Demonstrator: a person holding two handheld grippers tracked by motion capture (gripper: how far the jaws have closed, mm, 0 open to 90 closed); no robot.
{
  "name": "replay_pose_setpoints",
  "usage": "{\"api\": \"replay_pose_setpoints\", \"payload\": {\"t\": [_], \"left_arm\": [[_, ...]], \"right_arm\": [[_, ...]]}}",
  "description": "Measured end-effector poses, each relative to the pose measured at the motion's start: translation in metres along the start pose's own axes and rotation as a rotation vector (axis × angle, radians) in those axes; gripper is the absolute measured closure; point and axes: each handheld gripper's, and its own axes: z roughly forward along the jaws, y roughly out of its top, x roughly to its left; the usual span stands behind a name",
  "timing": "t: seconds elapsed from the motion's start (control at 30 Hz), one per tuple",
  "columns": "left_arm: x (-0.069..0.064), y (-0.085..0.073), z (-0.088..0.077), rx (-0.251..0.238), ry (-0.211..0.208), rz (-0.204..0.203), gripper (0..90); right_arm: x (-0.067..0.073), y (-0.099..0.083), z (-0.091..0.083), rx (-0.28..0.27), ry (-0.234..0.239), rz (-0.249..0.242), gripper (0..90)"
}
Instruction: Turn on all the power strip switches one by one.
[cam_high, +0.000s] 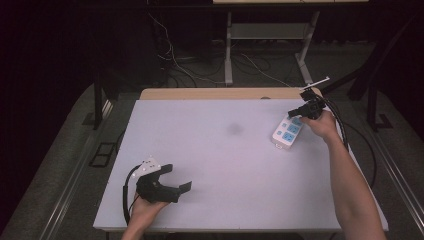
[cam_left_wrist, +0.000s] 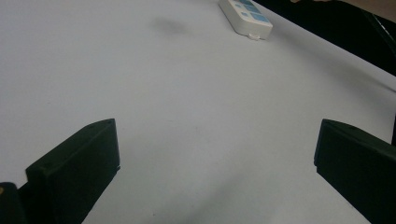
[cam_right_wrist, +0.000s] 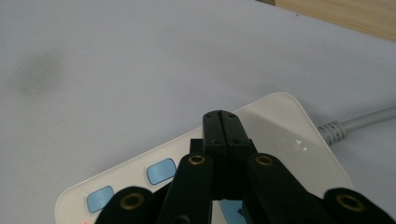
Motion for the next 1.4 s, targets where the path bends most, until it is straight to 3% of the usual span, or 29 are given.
{"api": "replay_pose_setpoints", "payload": {"t": [0.87, 1.07, 1.4], "left_arm": [[0.0004, -0.0006, 0.0010, 0.008, -0.006, 0.007, 0.0], [0.0010, -0.0004, 0.0014, 0.012, -0.006, 0.009, 0.0], [0.0012, -0.0002, 0.0008, 0.011, -0.005, 0.009, 0.0]], "right_arm": [[0.0004, -0.0017, 0.0075, -0.001, -0.031, -0.005, 90.0], [0.0009, -0.0059, 0.0084, -0.029, -0.037, -0.001, 90.0], [0.0026, -0.0066, 0.0092, -0.030, -0.047, -0.007, 90.0]]}}
